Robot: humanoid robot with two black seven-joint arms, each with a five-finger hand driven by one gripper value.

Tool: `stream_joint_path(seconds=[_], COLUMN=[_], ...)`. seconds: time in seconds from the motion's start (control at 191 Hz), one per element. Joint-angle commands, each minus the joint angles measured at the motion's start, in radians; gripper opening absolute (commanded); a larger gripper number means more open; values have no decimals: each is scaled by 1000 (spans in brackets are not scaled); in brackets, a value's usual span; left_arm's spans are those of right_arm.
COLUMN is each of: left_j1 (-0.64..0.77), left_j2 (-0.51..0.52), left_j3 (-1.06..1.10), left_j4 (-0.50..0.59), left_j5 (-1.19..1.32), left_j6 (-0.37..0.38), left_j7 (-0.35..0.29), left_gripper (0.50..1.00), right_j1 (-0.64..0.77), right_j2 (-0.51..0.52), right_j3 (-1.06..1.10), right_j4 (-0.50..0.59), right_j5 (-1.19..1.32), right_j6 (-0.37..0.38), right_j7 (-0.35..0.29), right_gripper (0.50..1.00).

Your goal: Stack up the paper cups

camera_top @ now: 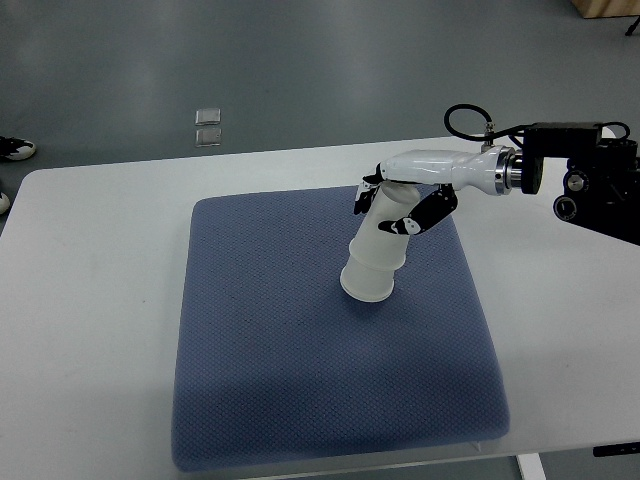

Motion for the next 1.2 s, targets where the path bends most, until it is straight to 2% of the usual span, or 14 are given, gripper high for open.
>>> stream_joint_path(seconds=[0.0, 0.016, 0.031, 0.037, 0.042, 0.047, 0.084, 0.094, 0.099, 0.12, 0.716, 0.904, 1.045, 1.197], left_j1=[0, 0, 0, 0, 0, 0, 1, 1, 0, 1, 0, 0, 1, 0], left_j2=[0, 0, 0, 0, 0, 0, 0, 0, 0, 0, 0, 0, 0, 0], left_j3=[0, 0, 0, 0, 0, 0, 0, 0, 0, 0, 0, 0, 0, 0], left_j4=[0, 0, 0, 0, 0, 0, 0, 0, 0, 0, 0, 0, 0, 0], left_j5=[1, -1, -1, -1, -1, -1, -1, -1, -1, -1, -1, 1, -1, -1], left_j6=[0, 0, 0, 0, 0, 0, 0, 0, 0, 0, 0, 0, 0, 0], left_j7=[0, 0, 0, 0, 0, 0, 0, 0, 0, 0, 0, 0, 0, 0], left_gripper=[1000, 1000, 1000, 1000, 1000, 1000, 1000, 1000, 1000, 1000, 1000, 1000, 1000, 1000], right_j1=[-2, -2, -2, -2, -2, -2, -2, -2, -2, -2, 5, -33, -56, -85], right_j2=[4, 4, 4, 4, 4, 4, 4, 4, 4, 4, -5, 25, 51, 71], right_j3=[3, 3, 5, 5, 5, 5, 6, 6, 8, 8, 15, 67, 87, 87], right_j4=[-3, -3, -3, -3, -3, -3, -3, -3, -3, -3, -12, -124, -233, -281], right_j5=[3, 5, 8, 8, 11, 11, 14, 14, 14, 14, 19, 81, 259, 466], right_j6=[-3, -3, -1, -1, -1, -1, 0, 0, 0, 2, 10, 13, 14, 19], right_j7=[0, 0, 0, 0, 0, 0, 5, 5, 5, 6, 5, 0, -5, -38], right_gripper=[645, 664, 711, 711, 735, 735, 850, 850, 874, 899, 907, 907, 907, 907])
